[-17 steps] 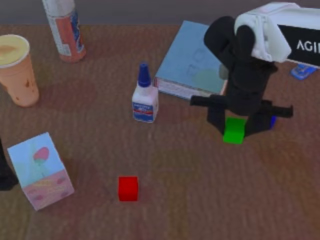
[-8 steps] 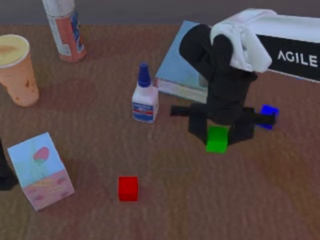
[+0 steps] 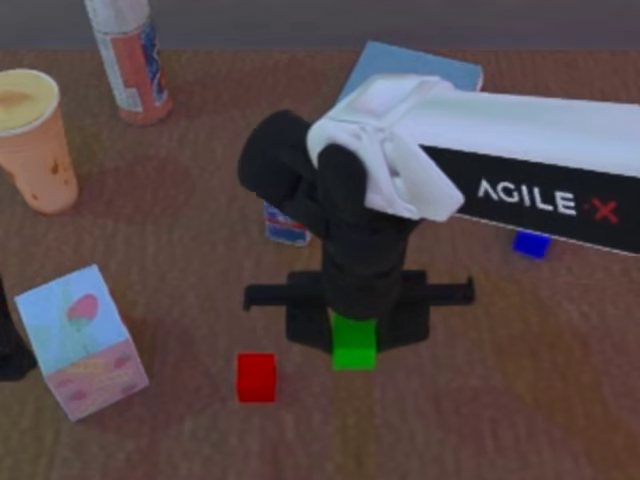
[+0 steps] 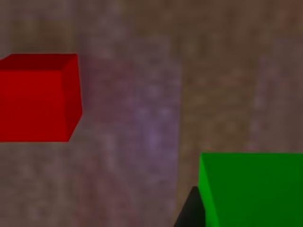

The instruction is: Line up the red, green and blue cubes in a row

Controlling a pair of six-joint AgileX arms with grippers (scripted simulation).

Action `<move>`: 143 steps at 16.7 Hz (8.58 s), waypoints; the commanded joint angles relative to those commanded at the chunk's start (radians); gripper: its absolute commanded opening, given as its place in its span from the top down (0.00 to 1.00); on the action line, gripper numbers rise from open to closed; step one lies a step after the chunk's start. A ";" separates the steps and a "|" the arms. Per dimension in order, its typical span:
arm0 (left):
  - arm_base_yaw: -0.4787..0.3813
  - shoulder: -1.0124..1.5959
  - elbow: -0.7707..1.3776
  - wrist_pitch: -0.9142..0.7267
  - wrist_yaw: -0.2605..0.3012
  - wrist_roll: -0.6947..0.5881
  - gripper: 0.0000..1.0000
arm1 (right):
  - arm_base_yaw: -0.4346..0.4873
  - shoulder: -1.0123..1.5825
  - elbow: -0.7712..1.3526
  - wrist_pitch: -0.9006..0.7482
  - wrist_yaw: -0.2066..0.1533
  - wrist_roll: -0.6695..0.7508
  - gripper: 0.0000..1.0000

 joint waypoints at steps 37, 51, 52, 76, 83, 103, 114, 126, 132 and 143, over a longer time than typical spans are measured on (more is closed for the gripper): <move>0.000 0.000 0.000 0.000 0.000 0.000 0.00 | 0.001 0.090 -0.151 0.241 0.001 0.002 0.00; 0.000 0.000 0.000 0.000 0.000 0.000 0.00 | 0.004 0.003 -0.001 0.002 0.000 0.001 0.00; 0.000 0.000 0.000 0.000 0.000 0.000 0.00 | 0.004 0.004 -0.001 0.002 0.000 0.000 0.00; 0.000 0.000 0.000 0.000 0.000 0.000 0.00 | -0.617 0.223 0.277 -0.080 -0.003 -1.722 0.00; 0.000 0.000 0.000 0.000 0.000 0.000 0.00 | -0.626 0.222 0.275 -0.074 -0.003 -1.746 0.00; 0.000 0.000 0.000 0.000 0.000 0.000 0.00 | -0.629 0.329 0.098 0.212 -0.002 -1.745 0.53; 0.000 0.000 0.000 0.000 0.000 0.000 0.00 | -0.629 0.329 0.098 0.212 -0.002 -1.745 1.00; 0.000 0.000 0.000 0.000 0.000 0.000 0.00 | -0.618 0.217 0.234 -0.025 -0.018 -1.726 1.00; 0.000 0.000 0.000 0.000 0.000 0.000 0.00 | -0.619 0.207 0.245 -0.046 -0.018 -1.725 1.00; 0.000 0.000 0.000 0.000 0.000 0.000 0.00 | -0.222 -0.136 -0.212 0.056 -0.022 -1.729 1.00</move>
